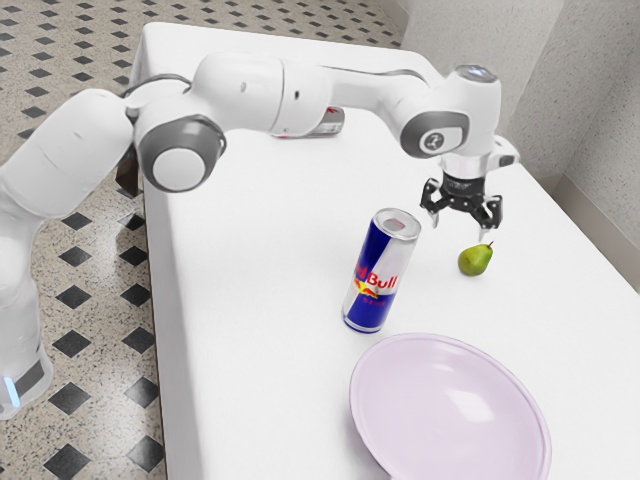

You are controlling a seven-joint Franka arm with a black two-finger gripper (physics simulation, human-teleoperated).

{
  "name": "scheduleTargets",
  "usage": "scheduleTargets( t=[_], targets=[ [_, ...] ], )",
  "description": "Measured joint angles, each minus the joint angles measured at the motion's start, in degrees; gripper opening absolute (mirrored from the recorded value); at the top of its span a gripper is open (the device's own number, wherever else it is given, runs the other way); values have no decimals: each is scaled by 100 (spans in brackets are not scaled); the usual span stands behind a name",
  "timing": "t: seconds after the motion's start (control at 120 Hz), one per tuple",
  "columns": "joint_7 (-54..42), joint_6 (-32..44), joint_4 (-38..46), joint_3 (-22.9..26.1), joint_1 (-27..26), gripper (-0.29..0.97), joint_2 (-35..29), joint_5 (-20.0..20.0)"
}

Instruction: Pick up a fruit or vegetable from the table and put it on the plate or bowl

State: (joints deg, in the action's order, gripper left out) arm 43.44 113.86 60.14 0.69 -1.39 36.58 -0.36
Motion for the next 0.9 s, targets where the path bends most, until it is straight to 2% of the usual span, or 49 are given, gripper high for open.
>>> scheduleTargets(
  t=[0.175, 0.433, 0.667, 0.9],
  targets=[
    [-545, 275, 31, 61, 21, 68, 13, 226],
    [-1178, 427, 78, 63, 23, 68, 76, 309],
    [-1619, 486, 79, 81, -23, 68, 102, 629],
    [-1941, 571, 76, 107, 42, 68, 291, 699]
  ],
)
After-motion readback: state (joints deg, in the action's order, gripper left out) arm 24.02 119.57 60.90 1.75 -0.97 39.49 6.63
